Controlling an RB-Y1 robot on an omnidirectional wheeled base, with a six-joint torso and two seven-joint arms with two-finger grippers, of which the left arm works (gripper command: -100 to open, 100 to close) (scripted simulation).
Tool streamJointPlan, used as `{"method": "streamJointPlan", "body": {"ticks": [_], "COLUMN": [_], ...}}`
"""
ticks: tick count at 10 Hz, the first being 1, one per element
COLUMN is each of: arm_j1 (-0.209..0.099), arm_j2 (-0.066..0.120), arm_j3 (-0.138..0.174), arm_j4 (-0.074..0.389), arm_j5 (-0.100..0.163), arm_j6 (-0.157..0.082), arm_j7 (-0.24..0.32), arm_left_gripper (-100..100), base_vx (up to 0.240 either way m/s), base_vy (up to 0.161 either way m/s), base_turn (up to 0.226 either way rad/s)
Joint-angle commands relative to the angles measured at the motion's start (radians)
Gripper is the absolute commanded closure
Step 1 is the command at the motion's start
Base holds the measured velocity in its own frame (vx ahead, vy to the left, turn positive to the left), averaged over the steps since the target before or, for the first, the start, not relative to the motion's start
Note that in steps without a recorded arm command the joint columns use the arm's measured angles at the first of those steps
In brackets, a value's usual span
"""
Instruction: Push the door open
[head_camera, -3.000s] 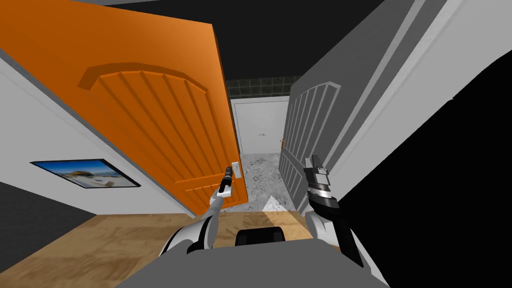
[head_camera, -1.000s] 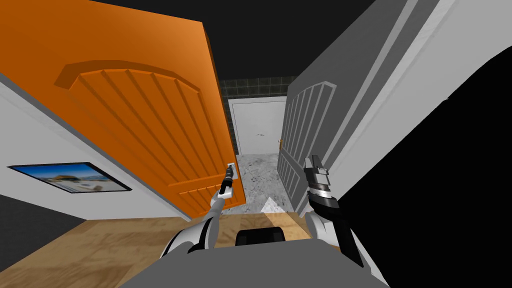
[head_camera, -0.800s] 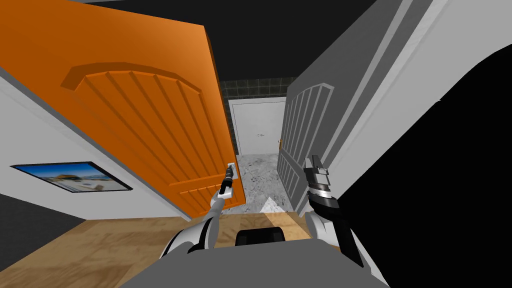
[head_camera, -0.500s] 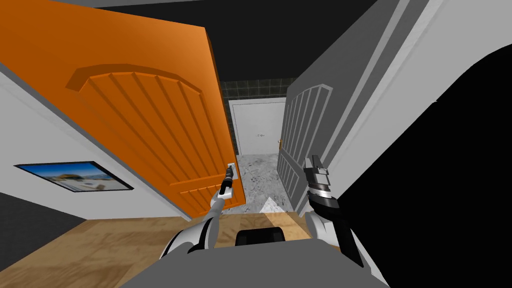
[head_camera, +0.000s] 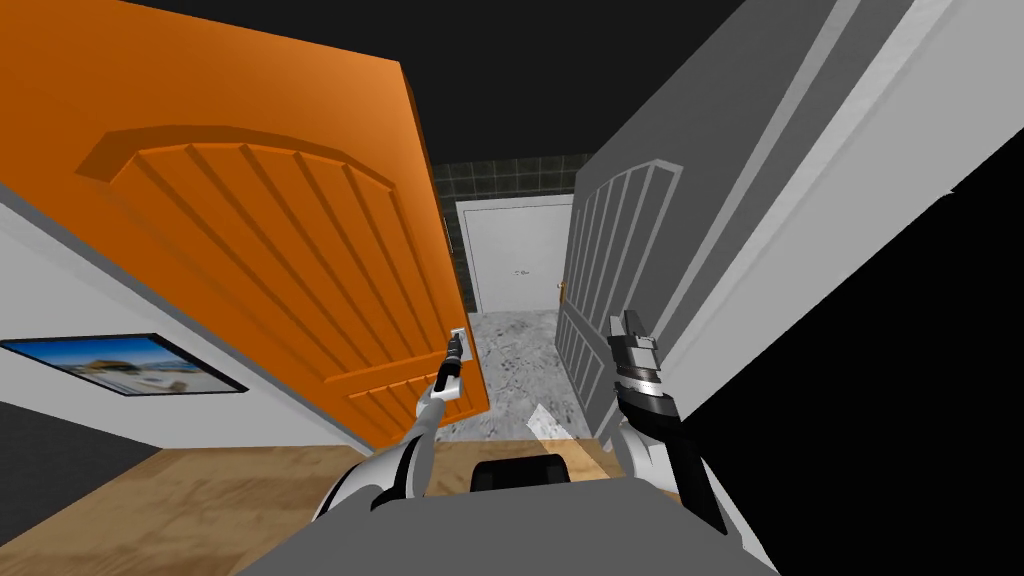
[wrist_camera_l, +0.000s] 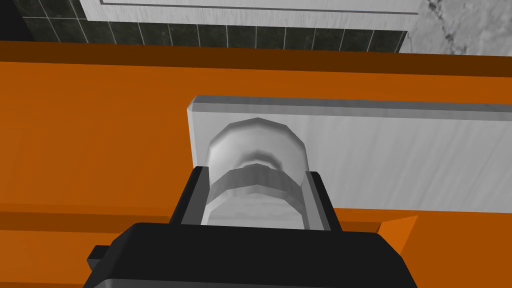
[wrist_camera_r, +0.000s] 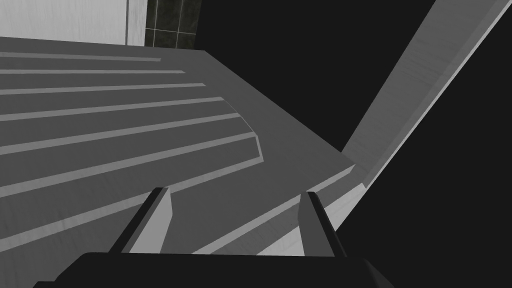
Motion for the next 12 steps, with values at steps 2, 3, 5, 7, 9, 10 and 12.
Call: {"method": "streamJointPlan", "body": {"ticks": [2, 3, 5, 7, 9, 10, 12], "arm_j1": [0.003, 0.005, 0.008, 0.012, 0.014, 0.016, 0.016], "arm_j2": [0.018, 0.023, 0.033, 0.043, 0.048, 0.056, 0.056], "arm_j3": [0.026, 0.034, 0.052, 0.072, 0.081, 0.097, 0.097], "arm_j4": [-0.022, -0.023, -0.024, -0.026, -0.027, -0.028, -0.028], "arm_j5": [0.009, 0.012, 0.019, 0.026, 0.03, 0.036, 0.036], "arm_j6": [0.01, 0.011, 0.013, 0.014, 0.015, 0.017, 0.017], "arm_j7": [-0.009, -0.012, -0.017, -0.022, -0.024, -0.028, -0.028], "arm_left_gripper": [100, 100, 100, 100, 100, 100, 100], "base_vx": [0.18, 0.196, 0.187, 0.176, 0.156, 0.157, 0.101], "base_vy": [-0.043, -0.069, -0.069, -0.054, -0.061, -0.015, -0.03], "base_turn": [0.041, 0.049, 0.044, 0.065, 0.037, 0.038, 0.018]}}
